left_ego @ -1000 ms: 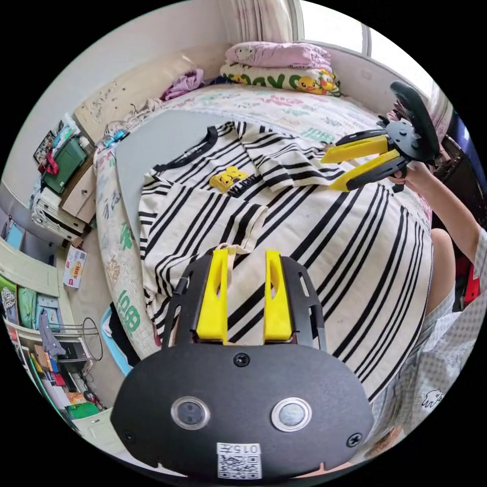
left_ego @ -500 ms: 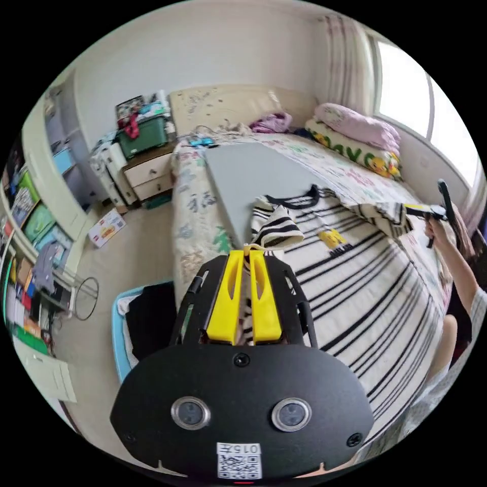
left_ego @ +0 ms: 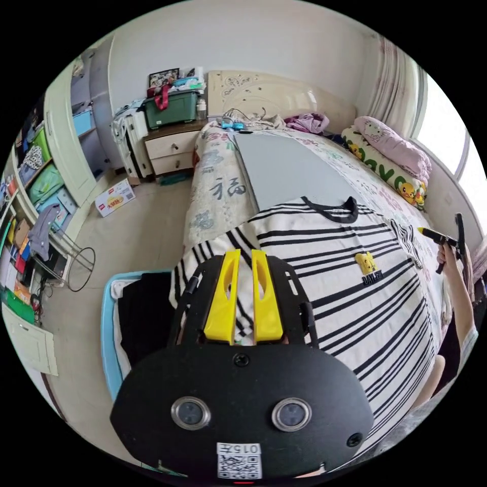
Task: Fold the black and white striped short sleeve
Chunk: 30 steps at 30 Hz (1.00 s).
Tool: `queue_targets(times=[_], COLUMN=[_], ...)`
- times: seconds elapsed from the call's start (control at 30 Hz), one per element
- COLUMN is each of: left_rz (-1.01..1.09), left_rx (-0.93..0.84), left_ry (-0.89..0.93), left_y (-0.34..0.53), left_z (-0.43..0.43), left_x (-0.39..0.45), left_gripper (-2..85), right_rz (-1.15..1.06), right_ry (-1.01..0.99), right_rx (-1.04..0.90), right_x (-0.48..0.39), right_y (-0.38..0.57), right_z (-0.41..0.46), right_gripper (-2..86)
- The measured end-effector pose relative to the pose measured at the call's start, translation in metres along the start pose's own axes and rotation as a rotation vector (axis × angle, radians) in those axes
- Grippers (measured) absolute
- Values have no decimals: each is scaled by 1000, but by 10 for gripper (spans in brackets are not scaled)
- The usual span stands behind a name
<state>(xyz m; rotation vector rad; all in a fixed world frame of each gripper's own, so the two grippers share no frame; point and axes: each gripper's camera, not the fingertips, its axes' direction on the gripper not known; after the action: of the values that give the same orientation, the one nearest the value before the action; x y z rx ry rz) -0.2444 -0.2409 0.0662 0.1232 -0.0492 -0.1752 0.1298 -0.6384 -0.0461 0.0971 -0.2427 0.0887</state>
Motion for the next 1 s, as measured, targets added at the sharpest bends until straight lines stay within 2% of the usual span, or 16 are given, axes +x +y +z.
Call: queue_targets(times=[0.07, 0.13, 0.27, 0.37, 0.53, 0.63, 0.77, 0.8, 0.9, 1.0], left_rz=[-1, 0, 15, 33, 58, 108, 358, 430, 643, 801], left_rx=[-25, -55, -102, -99, -114, 51, 114, 108, 70, 47], left_ry=[20, 22, -87, -108, -190, -31, 210, 291, 461, 402], left_y=[-16, -29, -52, -59, -64, -55, -46, -45, -42, -35], left_z=[23, 45, 79, 95, 102, 70, 40, 38, 44, 70], left_x=[15, 26, 46, 56, 77, 98, 198, 239, 352, 456], left_gripper=[23, 16, 8, 2, 0, 8, 35, 47, 67, 77], right_rz=[-53, -38, -23, -31, 61, 74, 287, 350, 448, 469], right_ry=[-23, 43, 117, 167, 61, -54, -85, -68, -122, -239], right_rx=[-44, -75, -133, -80, -80, 56, 242, 248, 108, 68], right_x=[-18, -21, -7, 6, 72, 136, 257, 295, 364, 393], right_y=[-38, -64, -108, -128, -158, -132, -86, -78, -75, -82], right_z=[36, 63, 105, 106, 69, -10, -102, -117, -110, -89], right_gripper=[25, 1, -9, -9, -5, 20, 49, 52, 82, 115])
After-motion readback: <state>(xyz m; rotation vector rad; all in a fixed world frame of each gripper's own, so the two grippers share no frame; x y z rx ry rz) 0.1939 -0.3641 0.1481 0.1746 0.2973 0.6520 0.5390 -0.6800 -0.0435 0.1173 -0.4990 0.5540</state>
